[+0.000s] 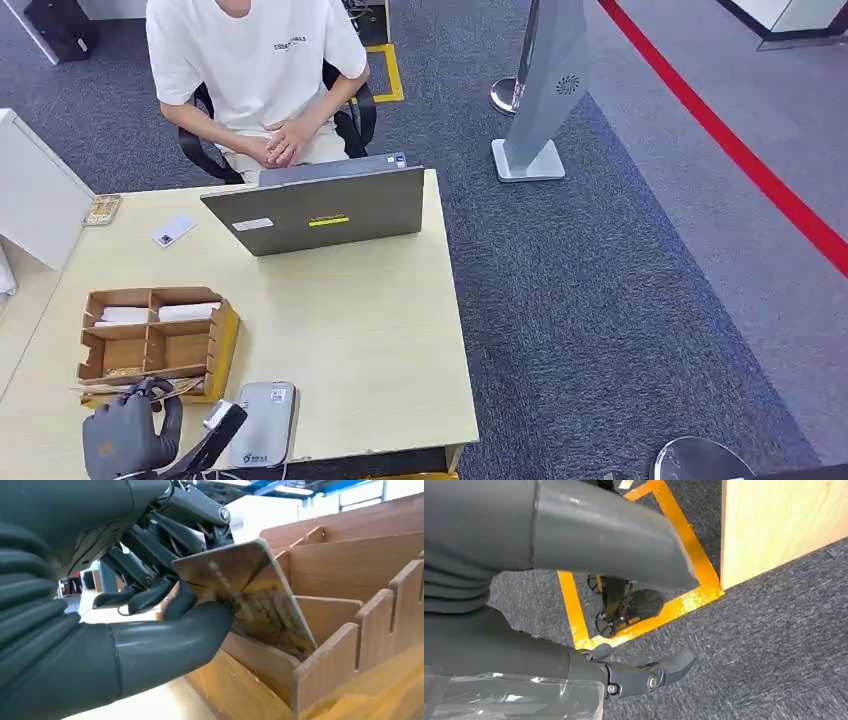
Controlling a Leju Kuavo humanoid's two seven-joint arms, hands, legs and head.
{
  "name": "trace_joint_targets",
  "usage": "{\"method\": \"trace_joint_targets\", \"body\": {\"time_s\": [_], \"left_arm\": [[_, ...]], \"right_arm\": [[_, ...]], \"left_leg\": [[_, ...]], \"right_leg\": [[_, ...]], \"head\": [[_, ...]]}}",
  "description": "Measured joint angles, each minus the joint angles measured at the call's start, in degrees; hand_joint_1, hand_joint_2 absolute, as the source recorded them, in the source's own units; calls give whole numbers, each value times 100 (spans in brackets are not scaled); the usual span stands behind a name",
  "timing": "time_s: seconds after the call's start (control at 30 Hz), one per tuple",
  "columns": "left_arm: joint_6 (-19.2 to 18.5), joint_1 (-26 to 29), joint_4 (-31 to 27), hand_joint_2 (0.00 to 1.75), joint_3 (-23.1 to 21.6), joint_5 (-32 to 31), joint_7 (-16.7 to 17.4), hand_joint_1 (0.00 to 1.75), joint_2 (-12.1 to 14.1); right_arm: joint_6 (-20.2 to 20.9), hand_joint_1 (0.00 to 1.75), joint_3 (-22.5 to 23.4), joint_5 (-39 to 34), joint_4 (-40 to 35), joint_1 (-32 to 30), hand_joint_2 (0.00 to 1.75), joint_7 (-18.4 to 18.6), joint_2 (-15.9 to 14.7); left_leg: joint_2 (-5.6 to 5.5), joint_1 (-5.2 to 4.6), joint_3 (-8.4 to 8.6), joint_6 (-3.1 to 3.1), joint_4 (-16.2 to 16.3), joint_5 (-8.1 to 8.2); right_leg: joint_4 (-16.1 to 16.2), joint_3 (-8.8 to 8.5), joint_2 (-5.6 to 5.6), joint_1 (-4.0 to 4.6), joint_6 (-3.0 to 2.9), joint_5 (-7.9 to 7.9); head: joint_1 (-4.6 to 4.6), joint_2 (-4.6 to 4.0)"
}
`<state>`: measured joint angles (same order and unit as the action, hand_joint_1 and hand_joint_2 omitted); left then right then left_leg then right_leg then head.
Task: Pass the card to the sensor for recognition and then transmit it.
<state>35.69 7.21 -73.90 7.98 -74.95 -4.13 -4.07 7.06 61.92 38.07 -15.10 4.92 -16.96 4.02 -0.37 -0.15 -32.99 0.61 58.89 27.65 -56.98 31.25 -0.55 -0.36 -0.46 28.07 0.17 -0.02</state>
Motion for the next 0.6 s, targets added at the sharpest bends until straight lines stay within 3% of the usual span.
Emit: {"method": "trace_joint_targets", "body": {"time_s": [0.23, 0.43, 0.6], "left_arm": [[-221, -39, -2, 0, 0, 81, 2, 175, 17], [-437, 33, -225, 0, -24, -200, 153, 175, 20], [-943, 142, -728, 0, -269, -409, 439, 175, 89]], "right_arm": [[15, 0, 0, 7, 0, -3, 0, 0, 0], [17, 0, 9, 7, 0, -4, 0, 0, 0], [44, 0, 83, -2, -2, -15, 0, -35, 0]], "left_leg": [[0, 0, 1, 0, 0, 0], [1, 0, 1, 0, 0, 0], [0, 0, 0, 0, 0, 0]], "right_leg": [[0, 0, 0, 0, 0, 0], [0, 1, -1, 0, 0, 0], [0, 1, -1, 0, 0, 0]], "head": [[0, 0], [0, 0], [0, 0]]}}
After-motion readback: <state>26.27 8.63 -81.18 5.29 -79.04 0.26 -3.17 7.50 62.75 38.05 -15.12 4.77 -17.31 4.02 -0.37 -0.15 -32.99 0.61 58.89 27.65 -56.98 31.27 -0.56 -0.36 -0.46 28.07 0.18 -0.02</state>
